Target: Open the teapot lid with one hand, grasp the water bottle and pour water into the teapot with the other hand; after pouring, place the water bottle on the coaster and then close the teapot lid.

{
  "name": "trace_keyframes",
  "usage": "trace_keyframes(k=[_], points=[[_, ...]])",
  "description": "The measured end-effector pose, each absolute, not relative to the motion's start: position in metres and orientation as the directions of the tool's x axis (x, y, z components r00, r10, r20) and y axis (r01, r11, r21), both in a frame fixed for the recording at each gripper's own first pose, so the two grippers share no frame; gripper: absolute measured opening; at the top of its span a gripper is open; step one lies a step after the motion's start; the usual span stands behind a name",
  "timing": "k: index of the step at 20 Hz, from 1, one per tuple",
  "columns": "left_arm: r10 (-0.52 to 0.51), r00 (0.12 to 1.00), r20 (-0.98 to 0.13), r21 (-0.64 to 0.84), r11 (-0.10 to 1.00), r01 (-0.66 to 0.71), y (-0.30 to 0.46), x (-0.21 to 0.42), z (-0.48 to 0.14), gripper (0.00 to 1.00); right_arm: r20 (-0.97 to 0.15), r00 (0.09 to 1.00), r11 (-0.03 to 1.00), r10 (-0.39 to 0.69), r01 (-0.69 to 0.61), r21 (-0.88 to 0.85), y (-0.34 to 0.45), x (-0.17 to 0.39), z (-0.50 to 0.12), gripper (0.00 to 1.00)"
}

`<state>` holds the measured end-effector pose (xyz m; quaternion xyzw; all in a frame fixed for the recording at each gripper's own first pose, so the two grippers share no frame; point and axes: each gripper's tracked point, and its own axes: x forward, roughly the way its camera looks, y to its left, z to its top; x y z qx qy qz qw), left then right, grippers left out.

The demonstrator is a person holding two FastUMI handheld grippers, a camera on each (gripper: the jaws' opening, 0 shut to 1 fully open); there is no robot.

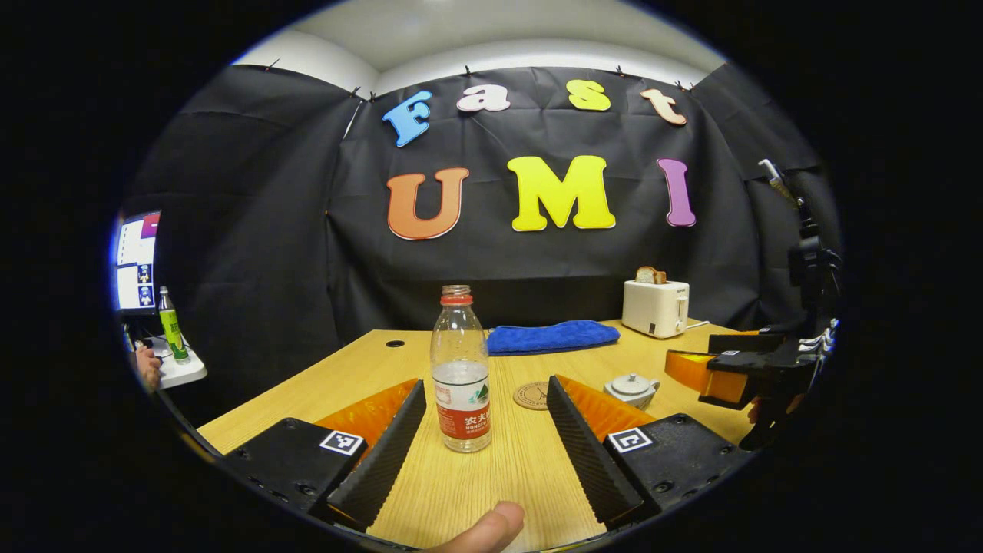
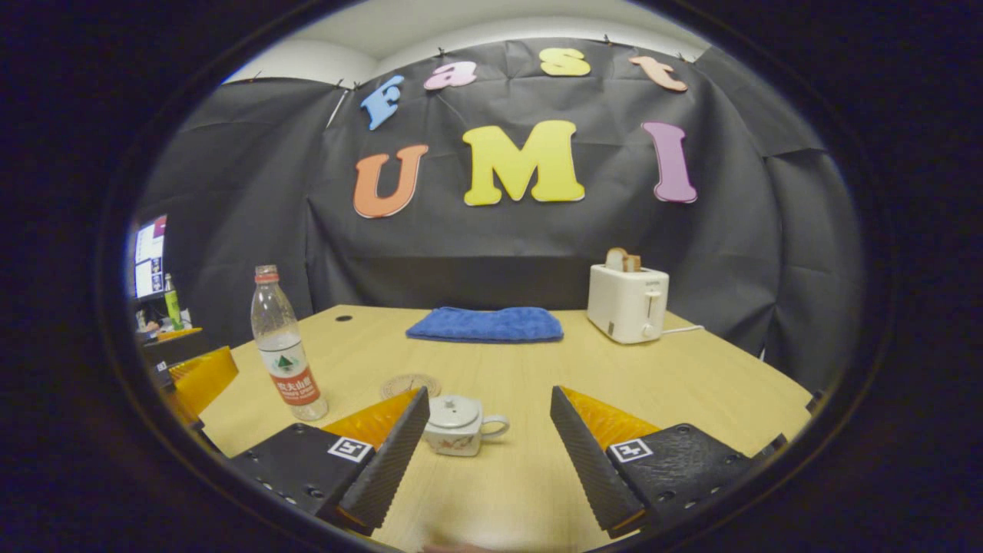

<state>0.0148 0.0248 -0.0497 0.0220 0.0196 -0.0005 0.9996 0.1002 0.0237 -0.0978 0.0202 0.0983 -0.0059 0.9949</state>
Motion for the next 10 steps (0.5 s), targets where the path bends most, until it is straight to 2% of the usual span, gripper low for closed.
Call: trace_keyframes(k=[5,9,10], points=[[0.011,1.0,-0.012,0.017,1.0,-0.011,0.033,0.023,-0.052,0.99,-0.214,0.977,0.999,0.0,0.007,0.034,0.036,0.137,-0.113,0.94],[0.035,0.999,-0.038,0.052,0.998,-0.033,0.037,0.028,-0.065,1.0,-0.208,0.978,1.0,-0.012,0.013,0.004,0.042,0.163,-0.118,0.8],[0.035,0.998,-0.043,0.055,0.998,-0.033,0.036,0.028,-0.067,1.0,-0.218,0.976,1.0,-0.007,0.008,0.002,0.045,0.166,-0.122,0.72]])
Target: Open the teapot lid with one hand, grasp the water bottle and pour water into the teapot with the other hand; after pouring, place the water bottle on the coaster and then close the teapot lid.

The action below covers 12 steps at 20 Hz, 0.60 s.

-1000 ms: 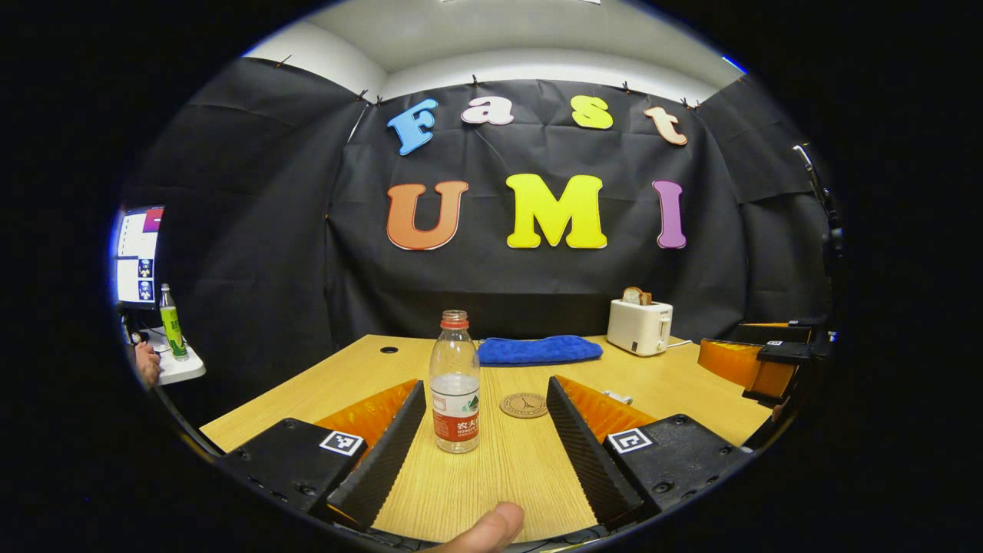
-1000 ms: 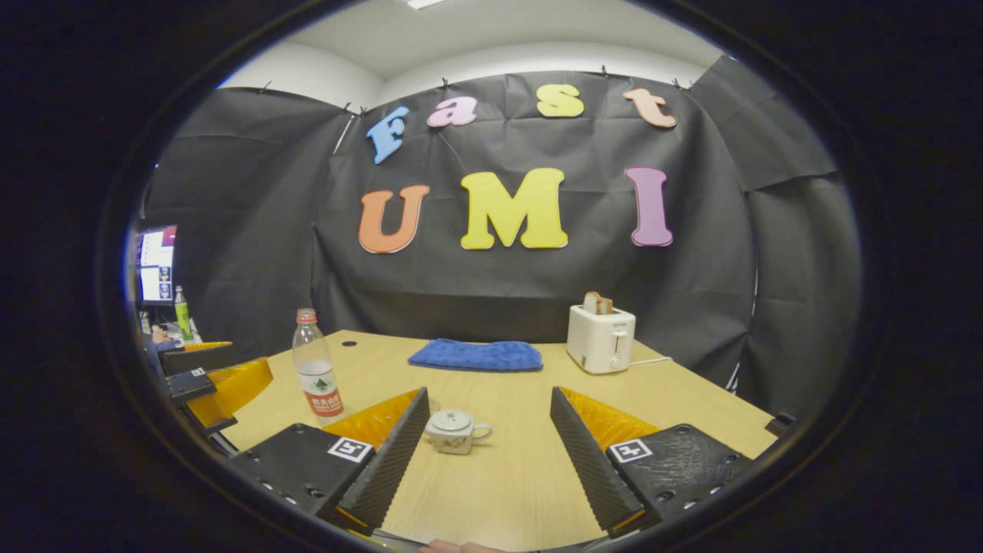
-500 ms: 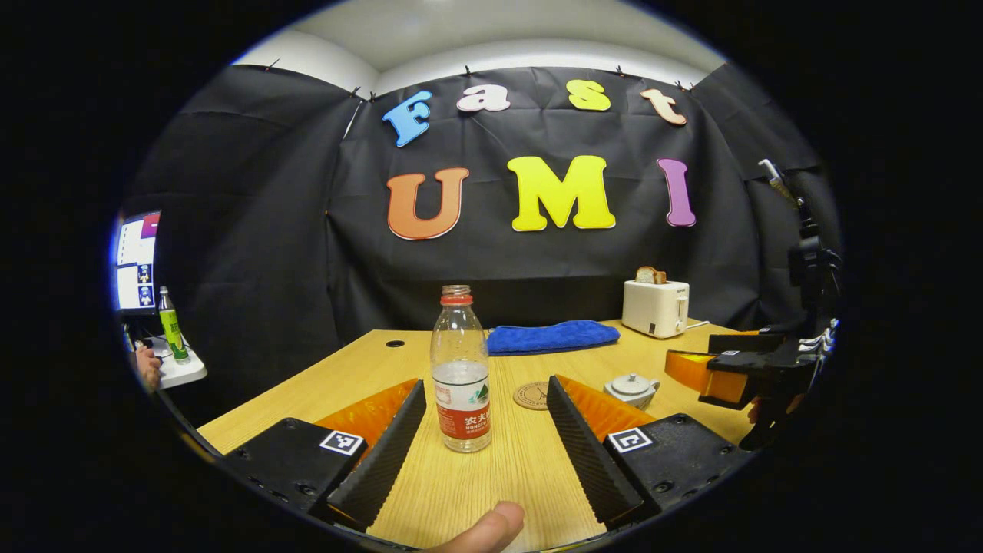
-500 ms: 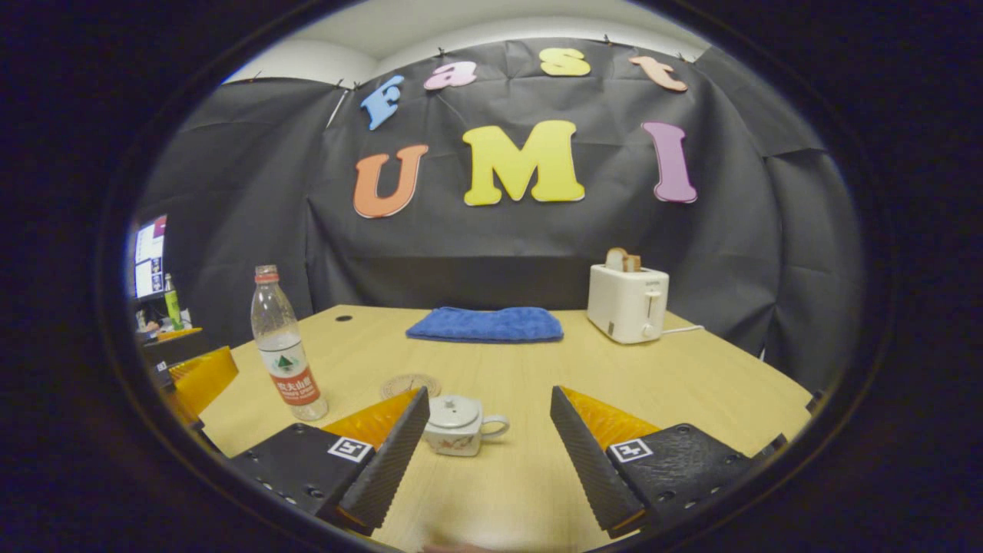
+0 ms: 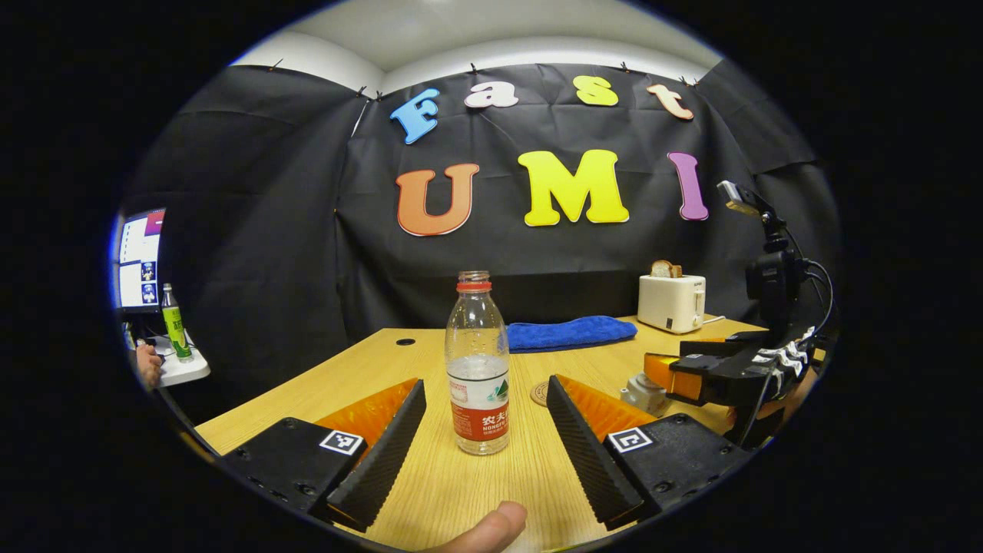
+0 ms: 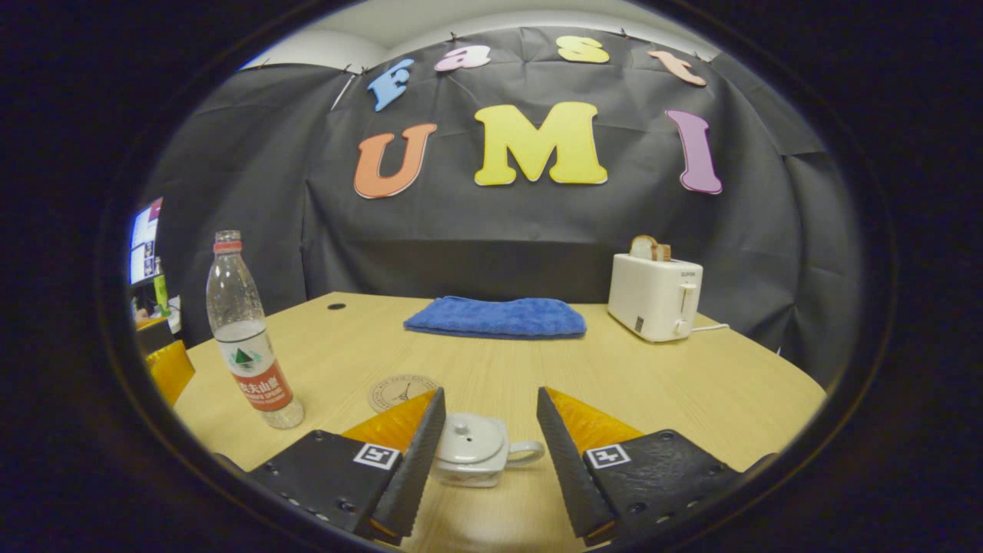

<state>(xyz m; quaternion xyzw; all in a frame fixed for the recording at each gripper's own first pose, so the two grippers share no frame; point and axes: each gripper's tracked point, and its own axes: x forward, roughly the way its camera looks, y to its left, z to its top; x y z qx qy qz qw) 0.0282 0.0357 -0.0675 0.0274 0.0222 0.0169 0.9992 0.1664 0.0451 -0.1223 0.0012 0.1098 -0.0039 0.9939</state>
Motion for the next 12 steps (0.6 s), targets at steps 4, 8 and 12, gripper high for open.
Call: trace_keyframes(k=[4,8,12], points=[[0.025,0.998,-0.057,0.056,0.998,-0.021,0.032,0.032,-0.073,0.99,-0.214,0.977,1.0,0.014,-0.013,0.006,0.055,0.169,-0.125,0.5],[0.025,0.998,-0.064,0.043,0.999,-0.023,0.036,0.035,-0.077,0.99,-0.216,0.975,0.998,0.044,-0.033,0.054,0.059,0.169,-0.129,0.28],[0.026,0.997,-0.076,0.026,0.999,-0.024,0.038,0.038,-0.084,0.99,-0.207,0.976,0.998,0.061,-0.055,0.033,0.061,0.168,-0.13,0.07]])
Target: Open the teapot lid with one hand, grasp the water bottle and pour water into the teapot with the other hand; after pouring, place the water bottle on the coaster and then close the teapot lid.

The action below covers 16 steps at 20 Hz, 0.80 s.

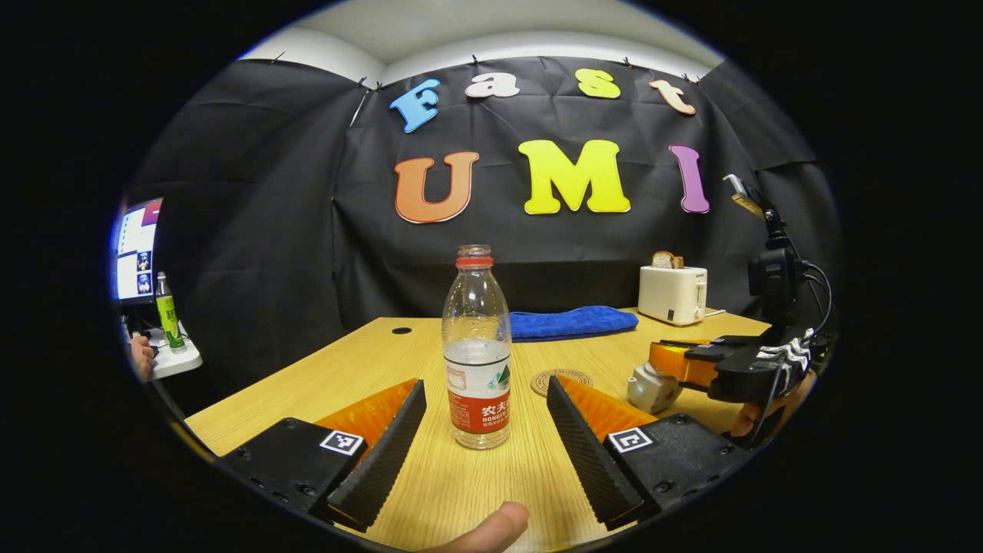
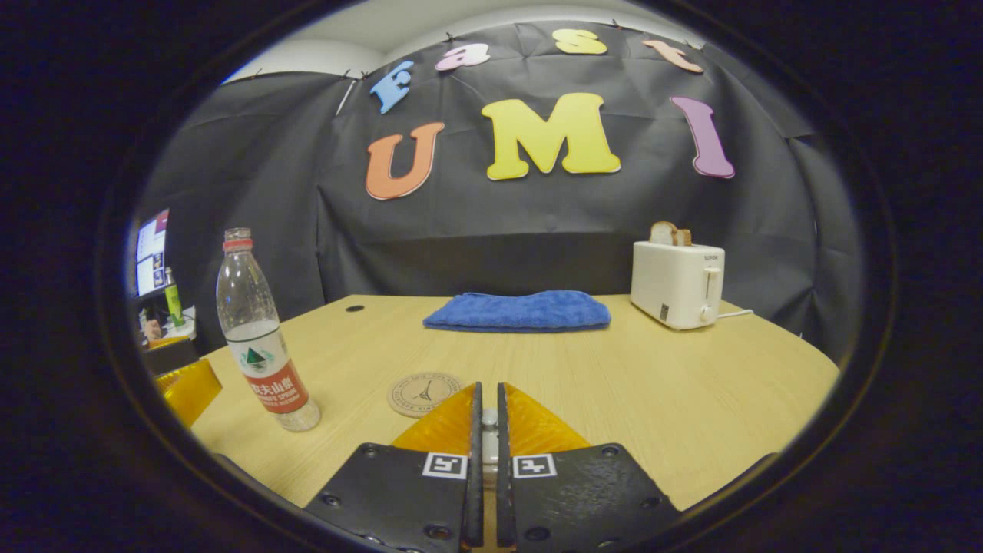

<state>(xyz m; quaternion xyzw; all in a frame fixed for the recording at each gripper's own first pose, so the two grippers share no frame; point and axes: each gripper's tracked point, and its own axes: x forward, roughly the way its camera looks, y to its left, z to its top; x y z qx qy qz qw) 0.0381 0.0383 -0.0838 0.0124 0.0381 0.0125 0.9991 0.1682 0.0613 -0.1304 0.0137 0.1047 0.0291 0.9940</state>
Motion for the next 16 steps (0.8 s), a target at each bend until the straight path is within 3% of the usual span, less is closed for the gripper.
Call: trace_keyframes(k=[1,2,7,16], points=[[0.023,0.996,-0.081,0.021,1.0,-0.022,0.038,0.038,-0.086,0.99,-0.209,0.976,0.998,0.06,-0.057,0.022,0.062,0.167,-0.131,0.07],[0.021,0.996,-0.085,0.015,1.0,-0.02,0.038,0.04,-0.088,1.0,-0.206,0.977,0.998,0.055,-0.053,0.015,0.061,0.167,-0.13,0.01],[0.004,0.995,-0.095,-0.022,1.0,-0.006,0.038,0.048,-0.093,0.99,-0.206,0.978,0.999,0.043,-0.038,0.026,0.059,0.166,-0.124,0.0],[-0.024,0.997,-0.077,-0.056,0.998,0.02,0.038,0.077,-0.082,0.99,-0.091,0.993,0.997,0.073,-0.071,0.025,0.055,0.139,-0.064,0.0]])
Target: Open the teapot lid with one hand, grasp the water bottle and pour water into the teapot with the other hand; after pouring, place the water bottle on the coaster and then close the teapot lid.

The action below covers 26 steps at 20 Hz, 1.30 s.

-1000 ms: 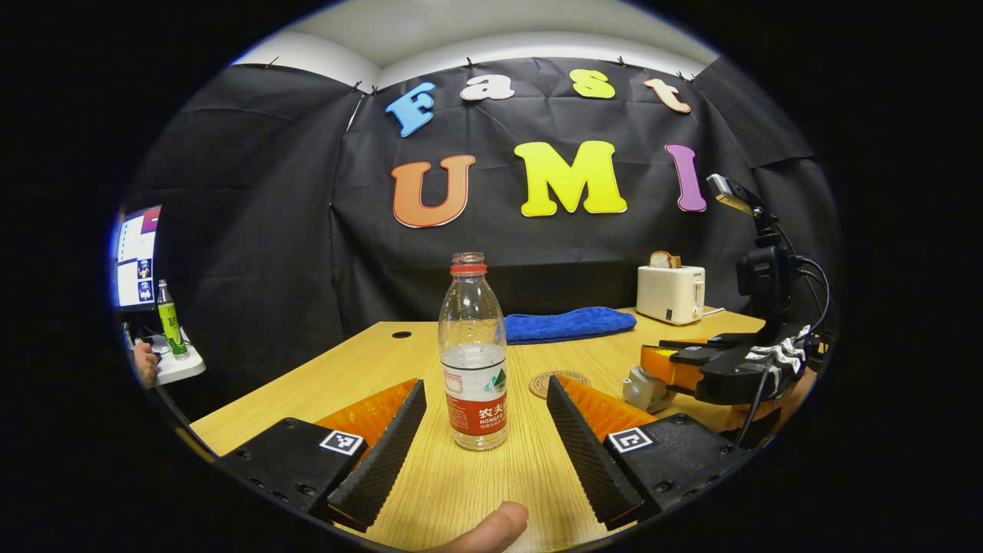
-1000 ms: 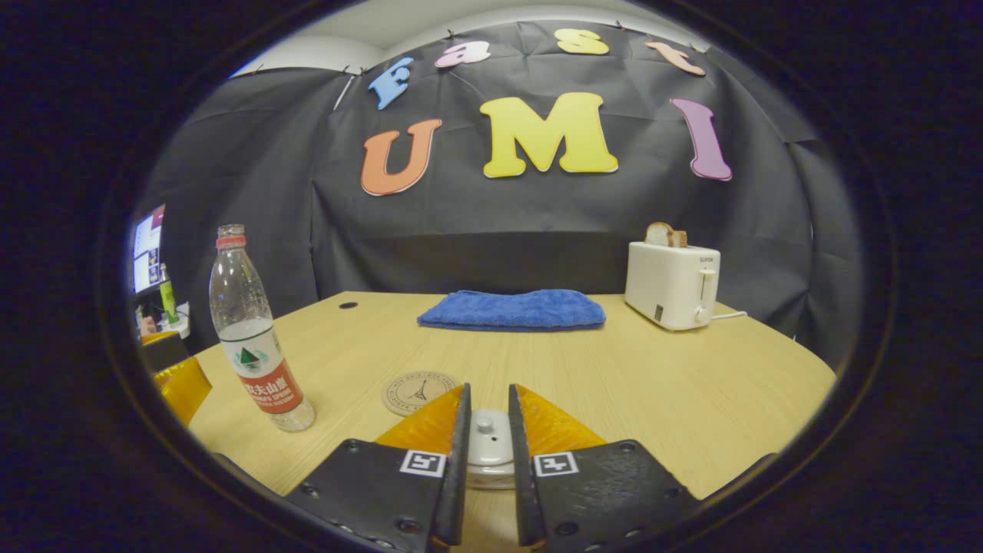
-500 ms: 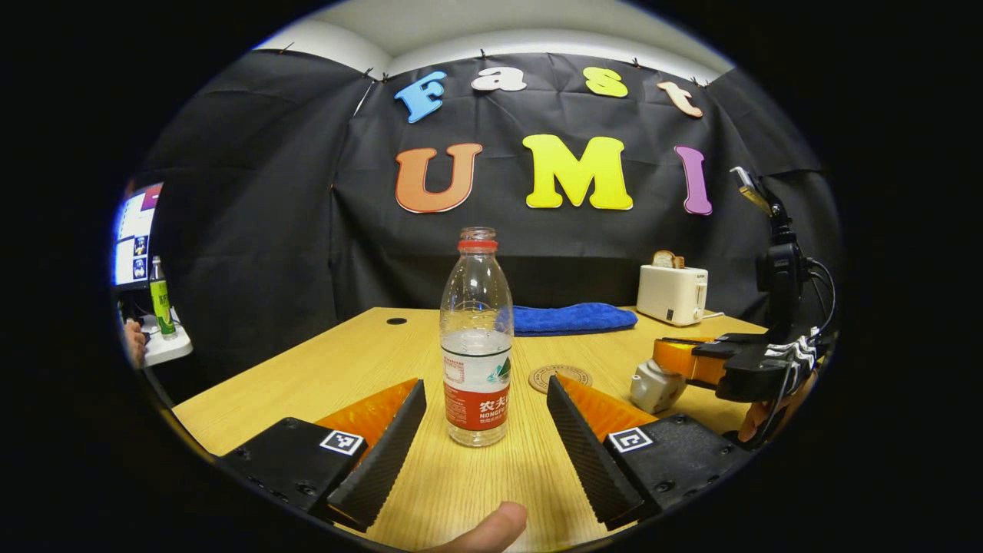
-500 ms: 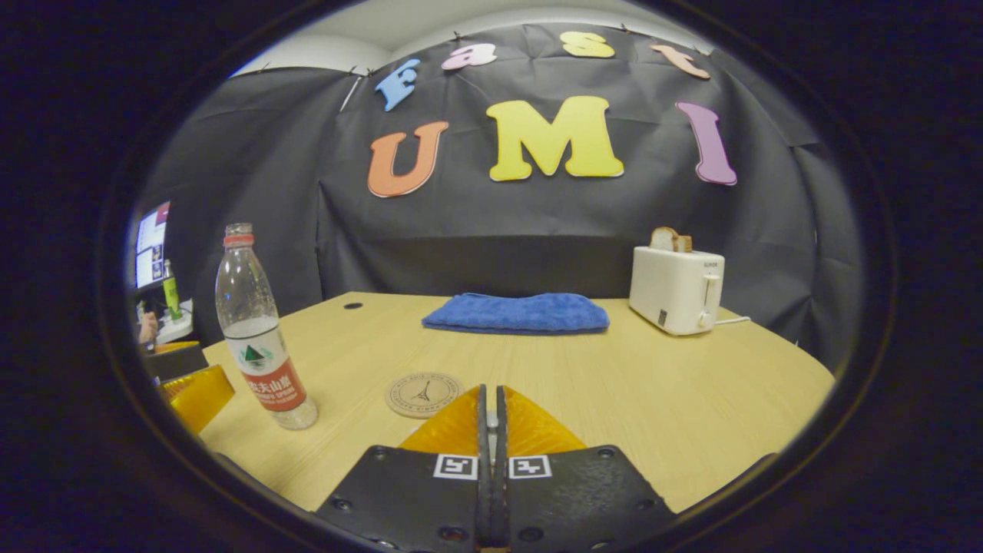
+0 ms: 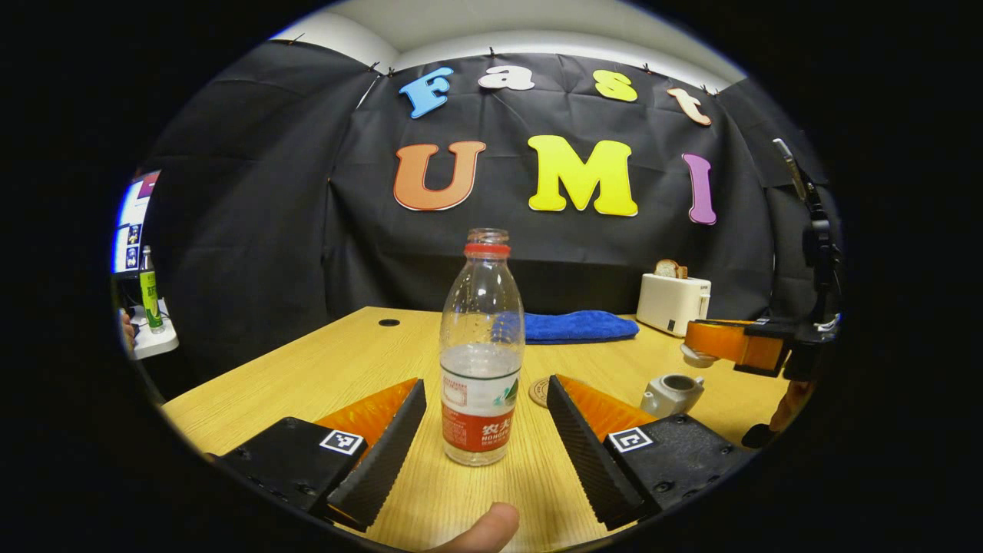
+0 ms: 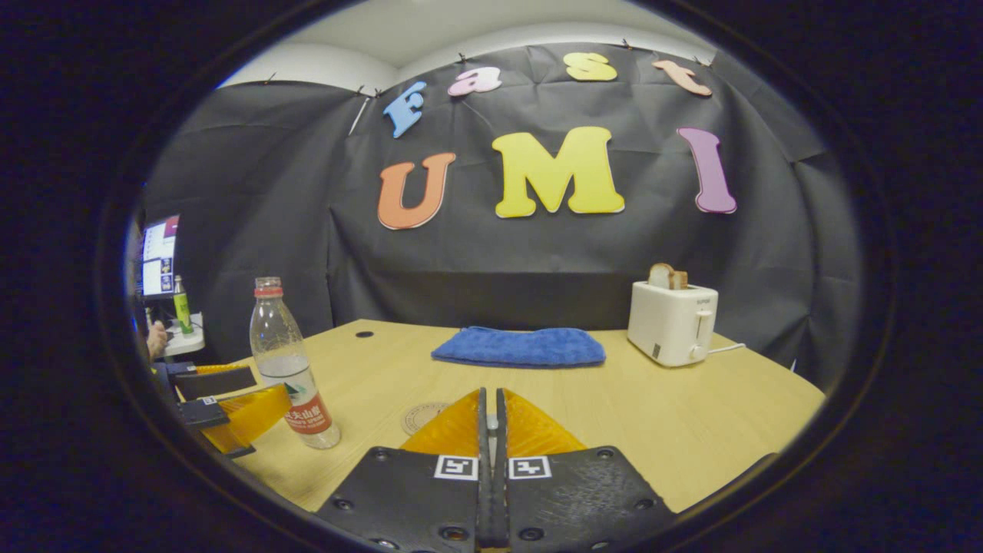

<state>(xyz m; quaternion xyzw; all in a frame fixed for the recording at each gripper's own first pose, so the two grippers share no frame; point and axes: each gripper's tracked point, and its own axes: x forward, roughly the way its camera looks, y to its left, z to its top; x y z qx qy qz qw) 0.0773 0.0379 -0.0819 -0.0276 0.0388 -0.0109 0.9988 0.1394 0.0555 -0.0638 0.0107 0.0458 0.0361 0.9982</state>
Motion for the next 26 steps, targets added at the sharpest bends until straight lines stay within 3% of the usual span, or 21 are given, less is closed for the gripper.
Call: trace_keyframes(k=[6,12,18,26], points=[[-0.019,0.996,-0.085,-0.07,0.997,0.013,0.045,0.105,-0.089,1.0,-0.022,0.999,0.999,0.037,-0.038,-0.033,0.034,0.113,-0.04,0.0],[-0.017,0.997,-0.071,-0.081,0.997,0.011,0.048,0.119,-0.09,0.99,-0.047,0.999,1.0,0.006,-0.007,-0.017,0.013,0.097,-0.05,0.0],[-0.049,0.996,-0.078,-0.013,0.999,0.048,0.043,0.119,-0.088,0.77,-0.069,0.997,0.999,-0.023,0.025,0.029,-0.015,0.078,-0.058,0.0],[0.001,0.994,-0.108,0.145,0.989,0.015,0.036,0.101,-0.071,0.75,-0.064,0.996,0.996,-0.062,0.066,0.066,-0.058,0.054,-0.052,0.0]])
